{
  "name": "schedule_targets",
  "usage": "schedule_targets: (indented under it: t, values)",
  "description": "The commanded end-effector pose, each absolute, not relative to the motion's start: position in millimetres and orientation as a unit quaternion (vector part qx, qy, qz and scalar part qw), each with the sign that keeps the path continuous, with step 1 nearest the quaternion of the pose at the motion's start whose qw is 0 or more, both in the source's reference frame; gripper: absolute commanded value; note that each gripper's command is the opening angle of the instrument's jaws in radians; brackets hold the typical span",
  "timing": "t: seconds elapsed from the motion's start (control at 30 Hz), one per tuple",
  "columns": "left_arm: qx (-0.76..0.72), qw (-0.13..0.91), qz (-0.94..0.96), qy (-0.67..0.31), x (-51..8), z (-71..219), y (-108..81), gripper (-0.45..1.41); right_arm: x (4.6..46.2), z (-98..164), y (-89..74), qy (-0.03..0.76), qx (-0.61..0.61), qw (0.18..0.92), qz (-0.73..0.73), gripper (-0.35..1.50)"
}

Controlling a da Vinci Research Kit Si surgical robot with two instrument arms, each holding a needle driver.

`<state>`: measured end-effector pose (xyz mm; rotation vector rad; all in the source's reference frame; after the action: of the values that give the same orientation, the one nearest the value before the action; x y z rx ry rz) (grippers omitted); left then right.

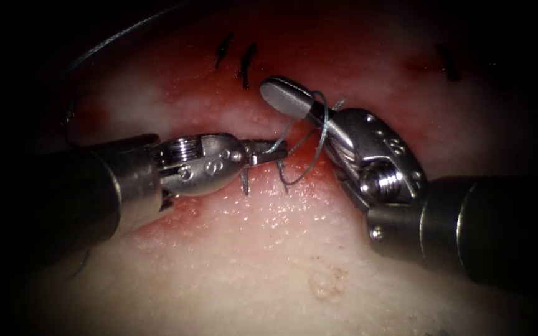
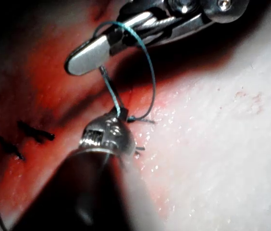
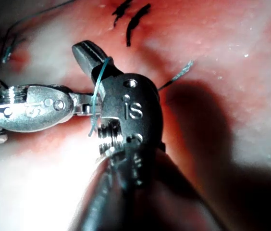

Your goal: Wound Closure

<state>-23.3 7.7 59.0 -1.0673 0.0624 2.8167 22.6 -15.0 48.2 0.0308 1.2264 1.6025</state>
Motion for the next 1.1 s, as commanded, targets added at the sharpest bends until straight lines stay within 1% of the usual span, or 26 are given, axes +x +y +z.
schedule_targets:
  t: [0.03,0.17,0.23,0.37,0.47,0.67,0.73,0.83,1.0,1.1]
  values:
    - [-0.351,0.063,0.934,0.023,-23.9,59.5,7.8,-0.45,23.0,49.1,-15.4,0.501,0.010,0.535,0.680,0.42]
    - [-0.339,0.053,0.939,0.032,-24.3,59.0,7.7,-0.45,22.5,49.9,-16.2,0.479,0.015,0.516,0.710,1.00]
    - [-0.335,0.052,0.940,0.034,-24.5,58.8,7.6,-0.45,22.2,50.5,-16.5,0.470,0.014,0.508,0.721,1.13]
    - [-0.324,0.038,0.944,0.043,-24.9,58.3,7.1,-0.45,21.5,51.5,-17.2,0.457,0.021,0.491,0.741,1.28]
    - [-0.317,0.030,0.947,0.049,-25.2,58.0,6.7,-0.45,20.8,51.8,-17.9,0.455,0.027,0.469,0.757,1.30]
    - [-0.309,0.019,0.949,0.052,-25.9,57.2,6.9,-0.45,19.8,53.0,-19.3,0.417,0.057,0.448,0.789,1.28]
    - [-0.309,0.019,0.950,0.051,-26.1,56.9,7.2,-0.45,19.5,53.6,-19.9,0.402,0.062,0.447,0.797,1.23]
    - [-0.315,0.018,0.948,0.052,-26.4,56.6,7.7,-0.45,19.4,54.3,-20.4,0.388,0.069,0.450,0.801,1.21]
    - [-0.315,0.016,0.947,0.053,-26.9,56.6,8.0,-0.45,19.4,55.4,-20.6,0.382,0.091,0.439,0.808,1.25]
    - [-0.317,0.017,0.947,0.052,-27.1,56.6,8.1,-0.45,19.4,56.5,-20.6,0.372,0.107,0.438,0.811,1.30]
